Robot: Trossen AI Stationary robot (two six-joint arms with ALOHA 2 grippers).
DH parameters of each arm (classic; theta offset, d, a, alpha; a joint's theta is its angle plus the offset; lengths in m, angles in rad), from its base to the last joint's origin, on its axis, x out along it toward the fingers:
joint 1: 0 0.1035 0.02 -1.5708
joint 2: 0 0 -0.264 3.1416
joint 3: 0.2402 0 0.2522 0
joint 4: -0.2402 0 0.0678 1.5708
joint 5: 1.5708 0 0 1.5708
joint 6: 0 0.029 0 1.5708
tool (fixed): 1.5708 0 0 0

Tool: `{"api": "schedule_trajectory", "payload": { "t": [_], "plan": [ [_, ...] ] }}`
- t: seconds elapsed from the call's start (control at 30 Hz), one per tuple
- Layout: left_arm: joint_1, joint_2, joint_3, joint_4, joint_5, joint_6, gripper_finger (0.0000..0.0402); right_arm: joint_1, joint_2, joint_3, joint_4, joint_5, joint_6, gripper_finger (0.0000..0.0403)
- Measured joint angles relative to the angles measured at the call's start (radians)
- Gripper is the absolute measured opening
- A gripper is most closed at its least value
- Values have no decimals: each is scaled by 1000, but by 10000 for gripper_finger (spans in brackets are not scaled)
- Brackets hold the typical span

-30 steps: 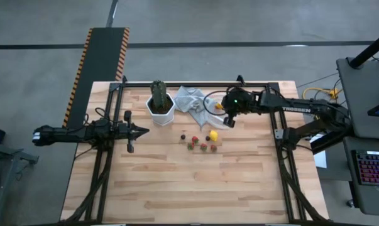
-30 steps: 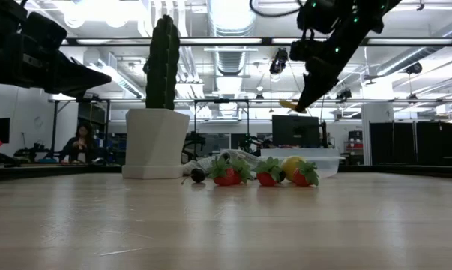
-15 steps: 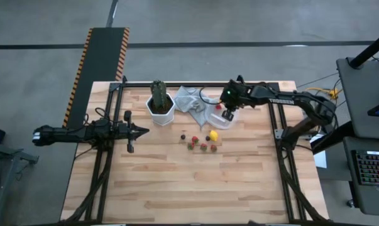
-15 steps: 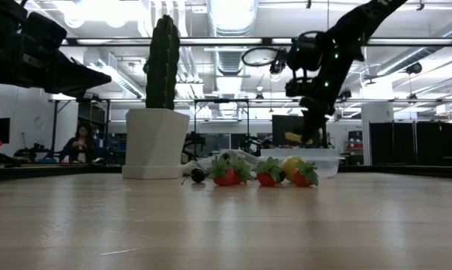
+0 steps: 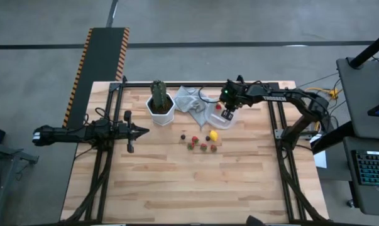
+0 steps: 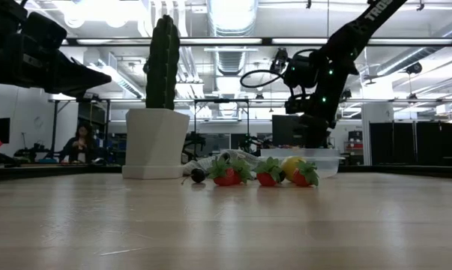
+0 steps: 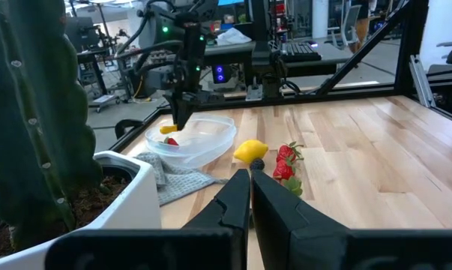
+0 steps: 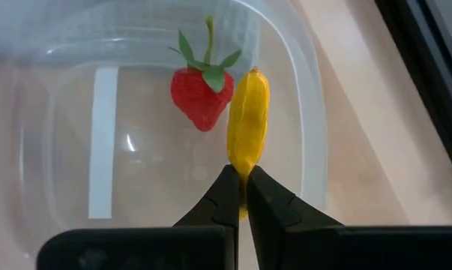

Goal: Pick and placing Produce into tupperware
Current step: Put the corn into the transparent bin

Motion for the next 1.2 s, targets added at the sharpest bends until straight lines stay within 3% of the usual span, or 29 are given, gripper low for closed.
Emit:
{"api": "schedule_trajectory", "payload": {
  "t": [0.53,1.2],
  "plan": [
    [0,2,0,0,0,0,0,-20,97,59,11,0,-1,8],
    [0,4,0,-1,0,-4,0,-22,97,57,9,0,-1,9]
  ]
}}
